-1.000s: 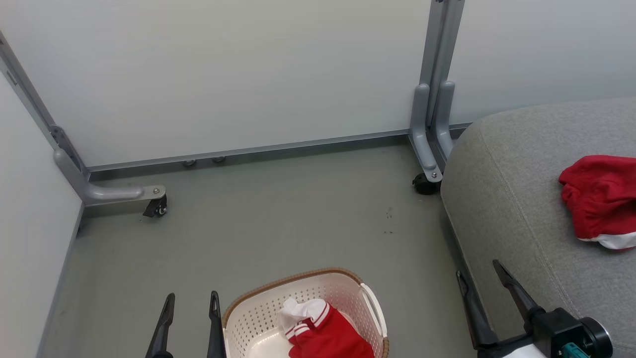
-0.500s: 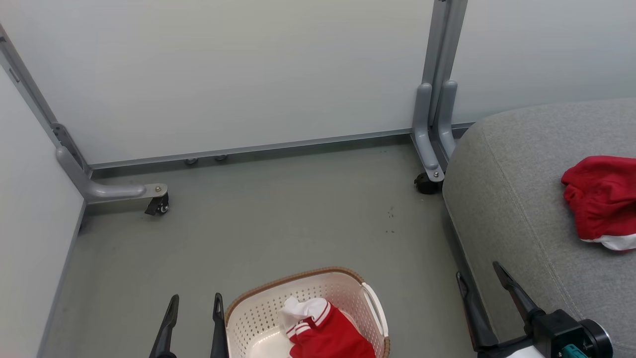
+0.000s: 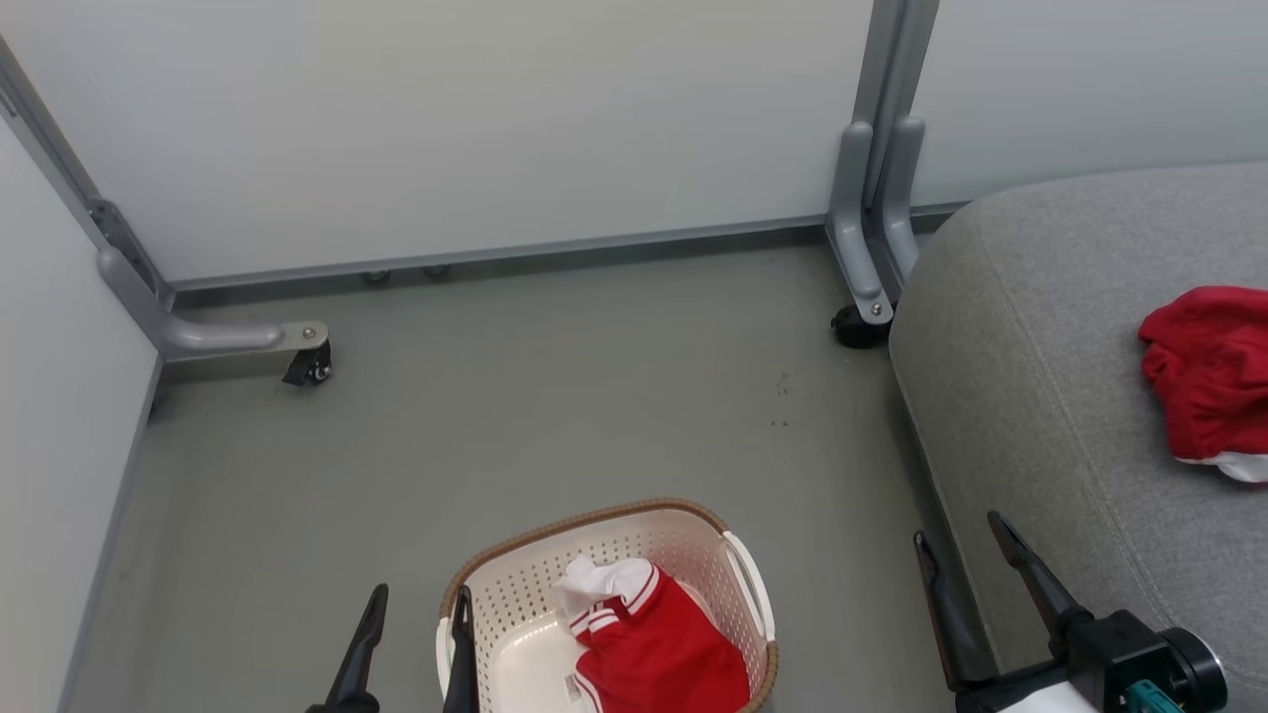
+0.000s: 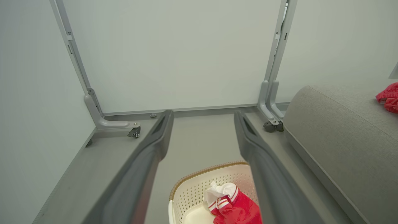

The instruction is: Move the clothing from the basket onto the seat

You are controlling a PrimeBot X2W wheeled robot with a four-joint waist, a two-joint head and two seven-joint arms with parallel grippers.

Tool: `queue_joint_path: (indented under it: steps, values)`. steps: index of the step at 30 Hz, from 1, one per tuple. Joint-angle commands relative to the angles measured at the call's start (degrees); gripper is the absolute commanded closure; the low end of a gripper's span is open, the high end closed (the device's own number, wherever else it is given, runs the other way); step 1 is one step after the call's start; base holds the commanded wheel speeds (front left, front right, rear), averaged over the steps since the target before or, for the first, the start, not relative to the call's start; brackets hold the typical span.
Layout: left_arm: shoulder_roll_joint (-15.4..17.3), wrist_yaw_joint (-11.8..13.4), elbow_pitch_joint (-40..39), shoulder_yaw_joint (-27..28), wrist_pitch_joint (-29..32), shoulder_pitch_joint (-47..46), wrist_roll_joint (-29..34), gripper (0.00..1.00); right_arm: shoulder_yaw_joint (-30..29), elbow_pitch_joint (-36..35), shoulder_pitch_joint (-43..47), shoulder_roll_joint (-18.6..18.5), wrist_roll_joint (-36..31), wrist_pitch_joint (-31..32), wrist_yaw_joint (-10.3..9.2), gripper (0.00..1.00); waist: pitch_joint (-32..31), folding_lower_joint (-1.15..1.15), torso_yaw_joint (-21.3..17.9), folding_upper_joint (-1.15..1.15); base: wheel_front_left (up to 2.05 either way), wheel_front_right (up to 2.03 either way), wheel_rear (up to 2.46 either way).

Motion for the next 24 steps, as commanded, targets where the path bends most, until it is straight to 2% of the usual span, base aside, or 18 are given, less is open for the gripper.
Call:
queue_joint_path:
  steps: [1, 8, 14, 19, 24]
  values:
    - [0.02, -0.75, 1.41, -0.3, -0.01, -1.44, -0.1, 0.0, -0.28, -0.18, -0.78, -0.22, -0.23, -0.01, -0.08, 0.0, 2.87, 0.0, 0.31, 0.0, 0.0, 0.0, 0.0]
    - [0.02, -4.27, 6.61, -1.68, -0.02, -9.44, 0.33, 0.0, -1.81, -1.53, -5.91, -0.21, -0.36, -0.01, -0.08, 0.0, 14.04, 0.0, 1.12, 0.0, 0.0, 0.0, 0.0]
    - [0.03, -7.72, 15.31, -4.55, -0.02, -19.95, 0.16, 0.0, -3.45, -3.09, -12.0, -0.21, -1.53, -0.01, -0.08, 0.0, 23.76, 0.0, 2.14, 0.0, 0.0, 0.0, 0.0]
    - [0.06, -9.64, 27.15, -10.37, -0.03, -30.51, 0.01, 0.0, -5.19, -4.51, -16.2, -0.58, -2.68, -0.01, -0.08, 0.0, 30.46, 0.0, 2.48, 0.0, 0.0, 0.0, 0.0]
    - [0.1, -10.19, 37.76, -18.06, 1.83, -41.31, -3.55, 0.0, -6.79, -6.06, -20.12, -1.17, -3.67, -0.01, -0.08, 0.0, 36.26, 0.0, 2.19, 0.0, 0.0, 0.0, 0.0]
